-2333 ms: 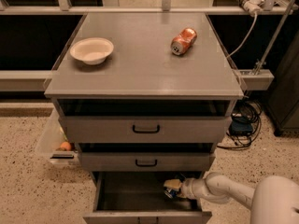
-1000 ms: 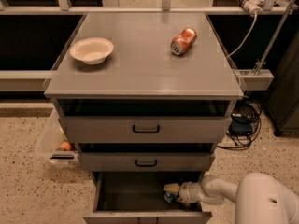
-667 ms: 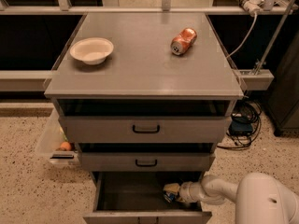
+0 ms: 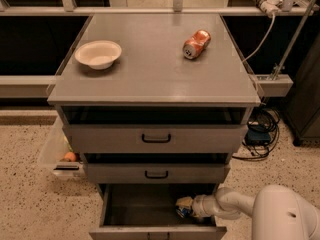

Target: Place pepsi can into bottom drawer

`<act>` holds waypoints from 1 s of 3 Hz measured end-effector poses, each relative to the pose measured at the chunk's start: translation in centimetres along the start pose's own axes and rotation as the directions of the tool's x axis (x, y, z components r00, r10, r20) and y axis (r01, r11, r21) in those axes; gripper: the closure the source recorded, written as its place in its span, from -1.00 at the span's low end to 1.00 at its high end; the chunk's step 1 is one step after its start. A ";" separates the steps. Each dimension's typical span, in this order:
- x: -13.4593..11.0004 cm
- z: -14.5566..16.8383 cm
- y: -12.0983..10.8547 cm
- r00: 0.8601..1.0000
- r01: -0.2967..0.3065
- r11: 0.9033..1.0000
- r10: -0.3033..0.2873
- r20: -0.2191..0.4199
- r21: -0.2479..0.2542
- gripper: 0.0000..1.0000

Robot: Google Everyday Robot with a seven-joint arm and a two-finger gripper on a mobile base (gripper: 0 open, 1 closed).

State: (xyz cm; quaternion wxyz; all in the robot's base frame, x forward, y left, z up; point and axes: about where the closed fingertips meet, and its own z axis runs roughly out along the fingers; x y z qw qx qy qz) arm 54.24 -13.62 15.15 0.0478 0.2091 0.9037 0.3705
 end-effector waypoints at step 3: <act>0.0 0.0 0.0 1.000 0.000 1.000 0.000 0.000 0.000 -1.00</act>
Offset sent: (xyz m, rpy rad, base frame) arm 0.0000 0.0000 0.0000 0.0000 0.0000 0.0000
